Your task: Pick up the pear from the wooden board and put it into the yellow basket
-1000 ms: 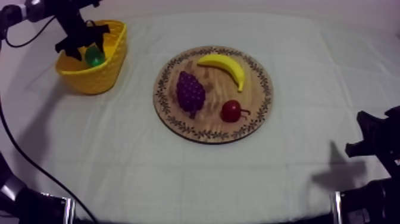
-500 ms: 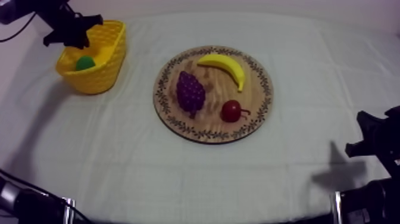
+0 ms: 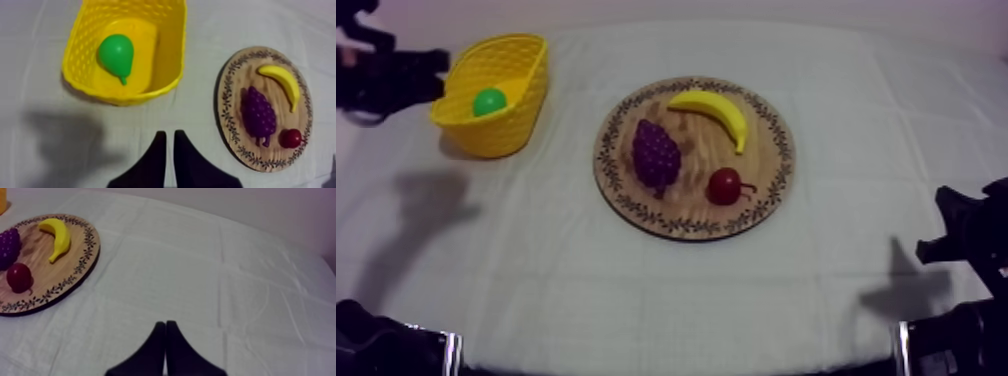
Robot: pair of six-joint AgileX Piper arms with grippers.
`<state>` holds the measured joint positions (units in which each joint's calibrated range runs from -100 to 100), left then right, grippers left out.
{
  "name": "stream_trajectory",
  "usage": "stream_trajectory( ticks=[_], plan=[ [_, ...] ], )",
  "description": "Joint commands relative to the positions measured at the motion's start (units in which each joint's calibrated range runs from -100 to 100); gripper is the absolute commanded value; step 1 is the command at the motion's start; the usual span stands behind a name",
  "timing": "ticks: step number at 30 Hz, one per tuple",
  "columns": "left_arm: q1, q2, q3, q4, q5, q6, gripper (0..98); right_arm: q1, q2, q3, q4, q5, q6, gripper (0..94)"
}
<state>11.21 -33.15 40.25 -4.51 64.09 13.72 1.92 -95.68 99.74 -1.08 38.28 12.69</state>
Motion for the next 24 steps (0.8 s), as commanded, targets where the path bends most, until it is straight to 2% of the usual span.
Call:
stream_trajectory(
  ticks=[1,4,11,16,21,24],
  plan=[
    [0.0,-21.6,10.5,1.49,-4.0,-5.8,2.3,0.0,0.0,0.0,0.0,0.0,0.0,0.3],
    [-0.1,-32.8,19.5,2.66,-9.6,-9.3,0.8,0.0,0.0,0.0,0.0,0.0,0.0,0.3],
    [-1.4,-54.4,36.3,4.01,-17.8,-12.8,0.2,0.0,0.0,0.0,0.0,0.0,0.0,0.3],
    [-3.7,-64.3,43.5,7.27,-19.8,-18.2,0.1,0.0,0.0,0.0,0.0,0.0,0.0,0.3],
    [-6.9,-66.3,48.5,8.88,-20.2,-21.2,0.1,0.0,0.0,0.0,0.0,0.0,0.0,0.3],
    [-7.9,-66.5,52.7,8.61,-21.0,-21.4,0.6,0.0,0.0,0.0,0.0,0.0,0.0,0.3]
  ],
)
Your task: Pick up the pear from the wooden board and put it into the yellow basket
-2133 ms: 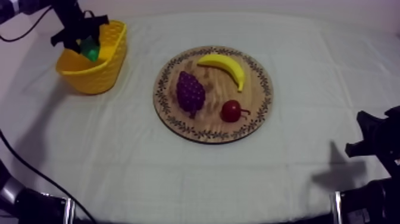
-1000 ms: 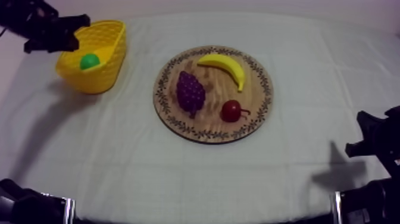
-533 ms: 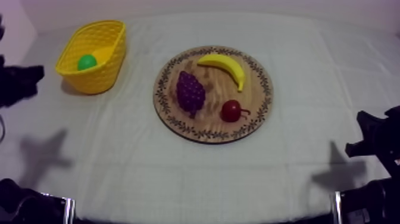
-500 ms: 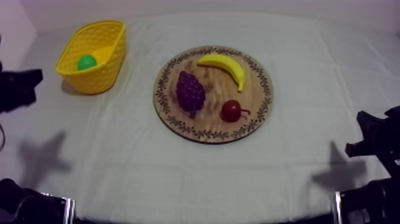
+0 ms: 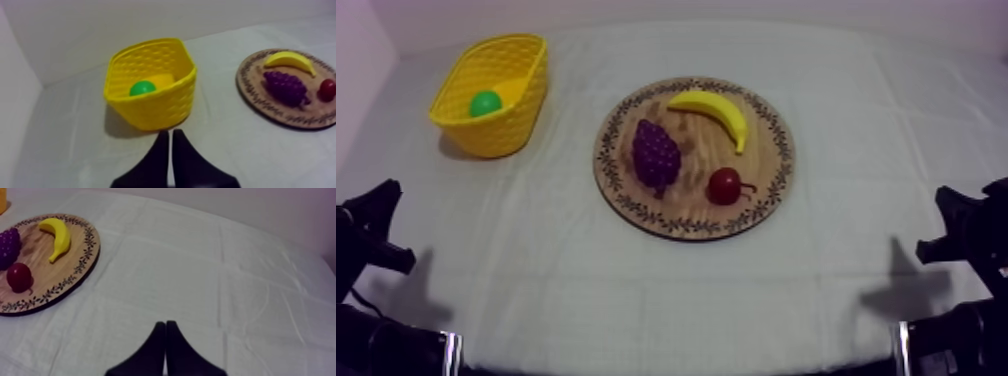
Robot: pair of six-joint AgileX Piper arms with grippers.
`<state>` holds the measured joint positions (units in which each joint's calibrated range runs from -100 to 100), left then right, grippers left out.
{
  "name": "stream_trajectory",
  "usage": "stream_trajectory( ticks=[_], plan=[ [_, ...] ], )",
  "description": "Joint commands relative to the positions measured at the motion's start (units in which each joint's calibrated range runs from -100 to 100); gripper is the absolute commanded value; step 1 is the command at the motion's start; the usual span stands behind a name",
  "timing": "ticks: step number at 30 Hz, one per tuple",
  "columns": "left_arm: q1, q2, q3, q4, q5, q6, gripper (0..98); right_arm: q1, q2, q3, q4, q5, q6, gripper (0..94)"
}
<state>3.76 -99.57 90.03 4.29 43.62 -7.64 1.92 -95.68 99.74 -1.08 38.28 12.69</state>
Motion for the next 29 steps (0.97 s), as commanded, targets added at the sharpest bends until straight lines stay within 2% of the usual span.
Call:
stream_trajectory(
  ticks=[1,3,7,11,16,29],
  plan=[
    [-0.5,-0.2,4.0,-0.68,-1.0,0.7,0.4,0.0,0.0,0.0,0.0,0.0,0.0,0.3],
    [-0.5,-0.3,5.6,-1.47,-2.4,2.7,0.3,0.0,0.0,0.0,0.0,0.0,0.0,0.3],
    [-0.6,-0.4,8.5,-5.08,-8.2,11.8,0.1,0.0,0.0,0.0,0.0,0.0,0.0,0.3],
    [-0.7,-0.4,9.4,-6.24,-10.7,16.9,0.1,0.0,0.0,0.0,0.0,0.0,0.0,0.3],
    [-0.7,-0.4,9.7,-6.55,-11.3,18.5,0.1,0.0,0.0,0.0,0.0,0.0,0.0,0.3],
    [-0.7,-0.4,9.7,-6.61,-11.4,18.7,0.1,0.0,0.0,0.0,0.0,0.0,0.0,0.3]
  ],
)
